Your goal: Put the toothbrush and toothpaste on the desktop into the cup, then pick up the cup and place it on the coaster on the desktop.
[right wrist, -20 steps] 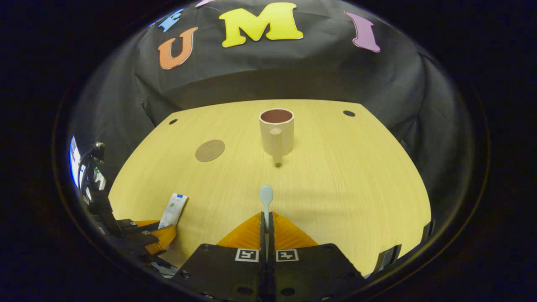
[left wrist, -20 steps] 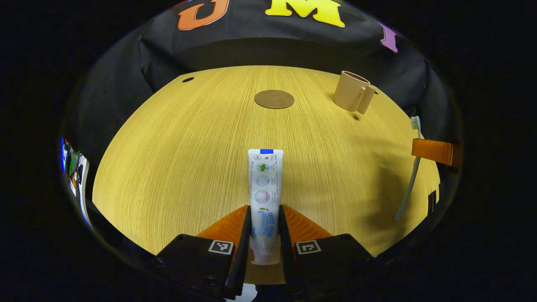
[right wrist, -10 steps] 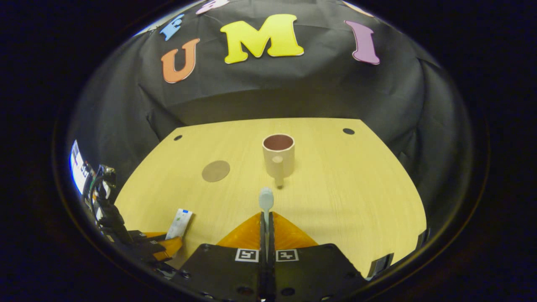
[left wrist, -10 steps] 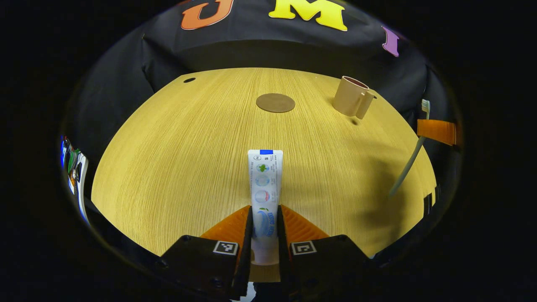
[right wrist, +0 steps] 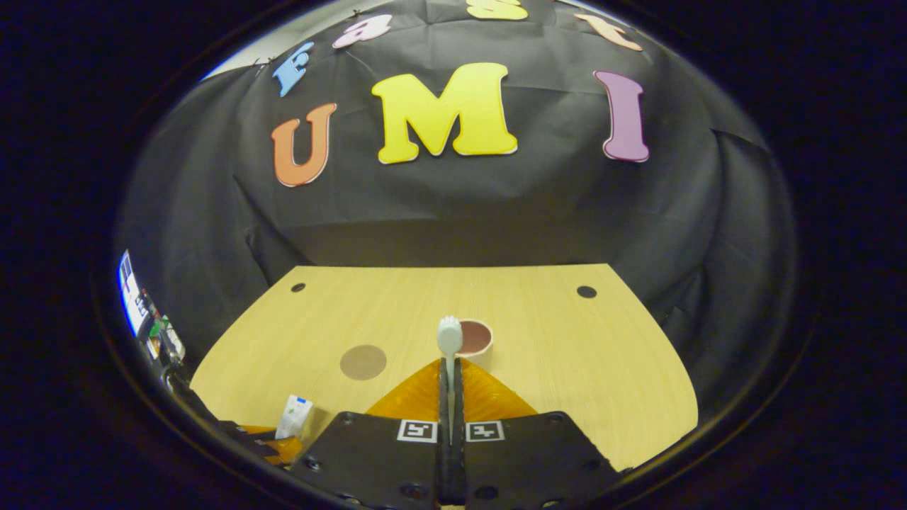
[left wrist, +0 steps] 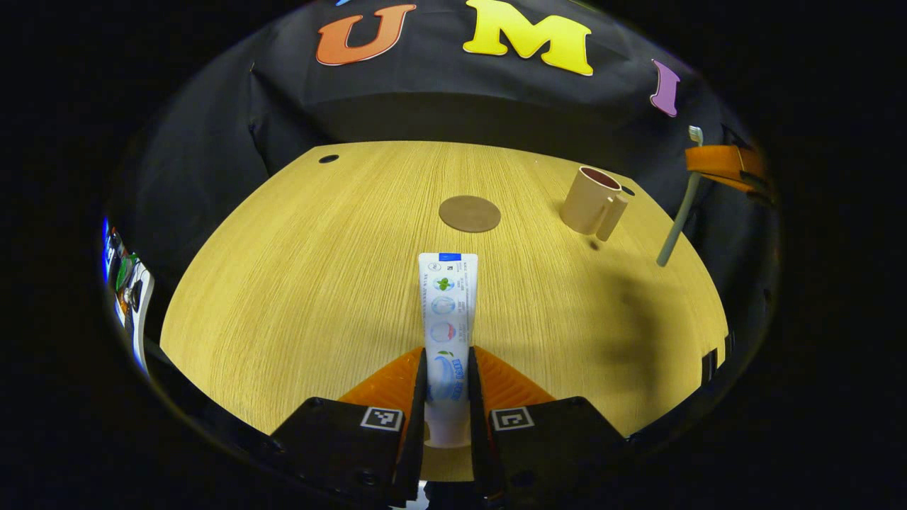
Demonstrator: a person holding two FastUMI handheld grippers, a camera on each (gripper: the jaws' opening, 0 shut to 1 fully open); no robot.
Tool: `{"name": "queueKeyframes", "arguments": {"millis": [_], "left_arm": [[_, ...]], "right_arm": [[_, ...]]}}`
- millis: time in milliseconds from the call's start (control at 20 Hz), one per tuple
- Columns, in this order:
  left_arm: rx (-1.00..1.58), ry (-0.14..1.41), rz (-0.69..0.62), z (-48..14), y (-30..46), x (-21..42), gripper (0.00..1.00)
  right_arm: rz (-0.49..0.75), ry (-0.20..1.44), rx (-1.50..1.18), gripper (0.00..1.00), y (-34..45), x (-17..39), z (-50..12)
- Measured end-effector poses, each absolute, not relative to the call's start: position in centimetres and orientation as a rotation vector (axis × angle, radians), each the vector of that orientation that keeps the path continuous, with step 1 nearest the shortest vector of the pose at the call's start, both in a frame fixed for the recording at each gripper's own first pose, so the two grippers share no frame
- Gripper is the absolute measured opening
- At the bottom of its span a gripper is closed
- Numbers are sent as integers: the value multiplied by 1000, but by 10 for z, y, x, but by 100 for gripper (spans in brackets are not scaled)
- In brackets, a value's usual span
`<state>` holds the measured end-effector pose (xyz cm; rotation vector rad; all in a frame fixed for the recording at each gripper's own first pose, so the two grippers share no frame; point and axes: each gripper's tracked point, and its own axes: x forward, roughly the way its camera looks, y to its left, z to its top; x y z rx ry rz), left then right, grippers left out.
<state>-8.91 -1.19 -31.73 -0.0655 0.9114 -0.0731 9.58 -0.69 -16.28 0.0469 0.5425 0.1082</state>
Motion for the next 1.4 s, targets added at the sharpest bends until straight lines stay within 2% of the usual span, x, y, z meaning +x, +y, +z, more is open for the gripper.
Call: {"name": "queueKeyframes", "arguments": {"millis": [50,100,500,800,1050,1150,1200,1300,1400], "left_arm": [[-68,905,-72,-314,-12,-87,39],[-72,896,-72,-309,-10,-82,31],[-66,821,-68,-279,-12,-35,31],[-72,813,-44,-275,-8,-12,31],[-67,829,-38,-280,-12,-7,31],[-64,821,-46,-277,-16,-5,31],[-61,812,-53,-275,-19,-4,31],[-52,788,-68,-270,-25,2,31],[-49,754,-84,-264,-33,11,31]], "right_arm": [[106,527,47,0,-7,107,-157],[104,512,46,0,-5,119,-153],[96,428,37,0,4,203,-132],[92,466,33,0,7,239,-162],[69,521,44,1,1,246,-198],[78,569,48,13,1,240,-213],[85,575,55,36,3,238,-215],[88,571,49,61,1,233,-213],[86,555,48,70,-1,230,-207]]}}
